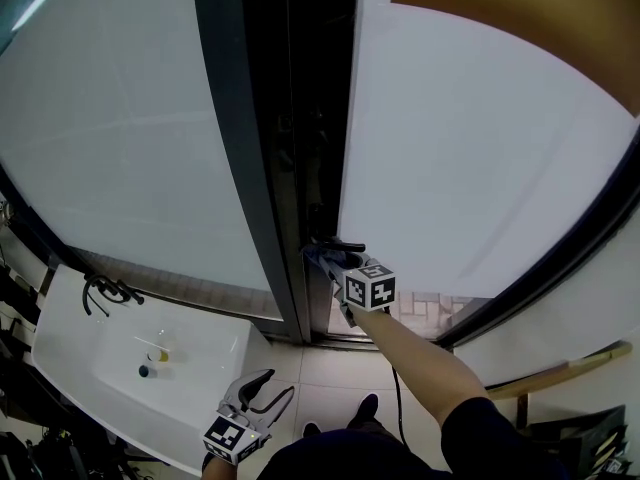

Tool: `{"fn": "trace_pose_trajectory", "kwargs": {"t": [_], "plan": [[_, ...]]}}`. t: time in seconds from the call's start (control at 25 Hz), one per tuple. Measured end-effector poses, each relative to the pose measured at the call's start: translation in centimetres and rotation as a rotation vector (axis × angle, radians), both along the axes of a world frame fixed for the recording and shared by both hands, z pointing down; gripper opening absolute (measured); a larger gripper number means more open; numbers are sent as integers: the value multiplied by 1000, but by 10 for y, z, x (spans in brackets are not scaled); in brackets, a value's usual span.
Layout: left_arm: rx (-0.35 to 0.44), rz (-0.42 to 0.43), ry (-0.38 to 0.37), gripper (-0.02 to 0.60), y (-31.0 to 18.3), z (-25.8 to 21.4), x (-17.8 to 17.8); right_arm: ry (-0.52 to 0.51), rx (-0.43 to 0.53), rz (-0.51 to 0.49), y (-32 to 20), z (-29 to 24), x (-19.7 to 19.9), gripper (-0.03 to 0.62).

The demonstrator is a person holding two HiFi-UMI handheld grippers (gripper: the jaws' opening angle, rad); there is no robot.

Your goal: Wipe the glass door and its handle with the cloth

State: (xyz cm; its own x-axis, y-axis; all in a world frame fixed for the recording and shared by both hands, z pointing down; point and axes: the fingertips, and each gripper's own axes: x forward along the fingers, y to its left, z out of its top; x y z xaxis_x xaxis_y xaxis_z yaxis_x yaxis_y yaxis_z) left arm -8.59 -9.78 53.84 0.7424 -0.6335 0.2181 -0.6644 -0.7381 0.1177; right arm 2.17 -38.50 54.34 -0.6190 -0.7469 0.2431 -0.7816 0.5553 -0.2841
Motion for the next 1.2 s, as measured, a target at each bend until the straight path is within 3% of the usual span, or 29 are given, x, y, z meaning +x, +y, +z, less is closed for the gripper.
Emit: {"fn": "trace_pose_trajectory", "kwargs": {"t": [0.16, 0.44, 0.68, 0.76, 0.88, 1.04, 1.2], "plan": [[-11, -18, -1, 193, 2, 3, -3, 34, -17, 31, -14, 3, -11, 151], [-17, -32, 0, 193, 1, 5, -5, 223, 7, -15, -14, 11, -14, 149], [-1, -11, -5, 193, 2, 6, 1, 263, -89, 16, -8, 35, 8, 149], [-3, -9, -6, 193, 3, 6, 1, 248, -138, 35, -3, 51, 21, 149], [-12, -8, -2, 194, 2, 2, 0, 155, -111, 38, 6, 45, 27, 149], [-14, 0, -10, 194, 1, 2, 0, 71, -47, 3, 4, 11, 5, 149], [-5, 9, -23, 193, 0, 5, 3, 61, -99, 8, -9, 8, -14, 149]]}}
